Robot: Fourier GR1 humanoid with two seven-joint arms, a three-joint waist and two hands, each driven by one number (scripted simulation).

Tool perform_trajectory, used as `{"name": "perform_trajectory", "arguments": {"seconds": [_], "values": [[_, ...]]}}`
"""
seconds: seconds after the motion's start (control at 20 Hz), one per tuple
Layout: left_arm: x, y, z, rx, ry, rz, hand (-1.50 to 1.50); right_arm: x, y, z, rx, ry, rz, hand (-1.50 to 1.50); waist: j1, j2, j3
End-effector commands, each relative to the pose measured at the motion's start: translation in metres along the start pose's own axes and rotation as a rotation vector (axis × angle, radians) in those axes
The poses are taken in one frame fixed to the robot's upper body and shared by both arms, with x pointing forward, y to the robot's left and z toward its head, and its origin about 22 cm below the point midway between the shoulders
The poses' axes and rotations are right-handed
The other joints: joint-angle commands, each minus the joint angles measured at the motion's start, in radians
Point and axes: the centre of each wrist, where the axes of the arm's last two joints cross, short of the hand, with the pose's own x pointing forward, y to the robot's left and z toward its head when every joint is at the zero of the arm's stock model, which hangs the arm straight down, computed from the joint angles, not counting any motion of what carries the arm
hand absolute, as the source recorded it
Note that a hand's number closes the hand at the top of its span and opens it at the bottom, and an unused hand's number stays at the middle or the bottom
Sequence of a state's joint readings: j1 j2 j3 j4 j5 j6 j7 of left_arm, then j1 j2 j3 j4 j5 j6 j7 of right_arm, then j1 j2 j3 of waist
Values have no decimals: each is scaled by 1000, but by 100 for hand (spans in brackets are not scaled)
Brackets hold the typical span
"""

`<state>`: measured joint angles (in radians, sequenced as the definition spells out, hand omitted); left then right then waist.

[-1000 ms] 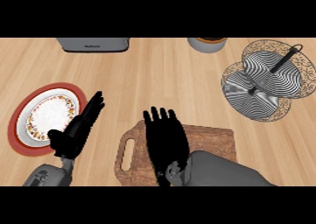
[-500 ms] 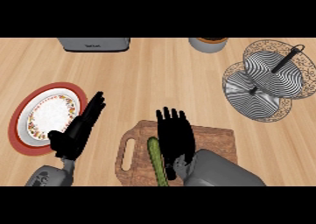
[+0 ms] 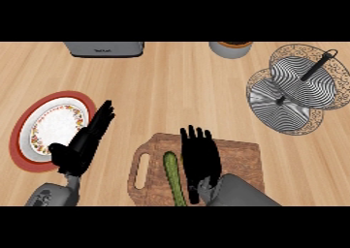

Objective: Pick the lemon from the cutting board and place it in the tiered basket

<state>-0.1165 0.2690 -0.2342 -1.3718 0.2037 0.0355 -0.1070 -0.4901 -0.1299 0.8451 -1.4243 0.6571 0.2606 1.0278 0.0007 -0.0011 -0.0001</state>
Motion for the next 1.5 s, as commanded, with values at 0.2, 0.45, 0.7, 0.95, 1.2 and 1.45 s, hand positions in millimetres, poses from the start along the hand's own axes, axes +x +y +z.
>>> {"name": "perform_trajectory", "arguments": {"seconds": [0.2,0.45,0.7,0.95,1.2,1.45], "values": [[8,-4,-8,9,-2,-2,0,1,-1,-17,45,48,17,-150,2,1,0],[12,6,11,10,1,-6,0,-4,26,-7,-54,-78,-94,150,6,-2,1],[1,-1,-11,-5,-9,11,0,3,34,-39,-97,-112,-74,150,6,2,0],[7,-5,-15,-2,4,10,0,15,-4,-18,-124,-125,-66,150,3,1,0],[1,7,-2,20,-5,-5,0,-78,14,-24,-221,-71,-59,150,-16,-5,1],[-10,18,5,113,17,-3,0,-255,-30,-32,-299,265,-44,150,-140,-4,7]]}}
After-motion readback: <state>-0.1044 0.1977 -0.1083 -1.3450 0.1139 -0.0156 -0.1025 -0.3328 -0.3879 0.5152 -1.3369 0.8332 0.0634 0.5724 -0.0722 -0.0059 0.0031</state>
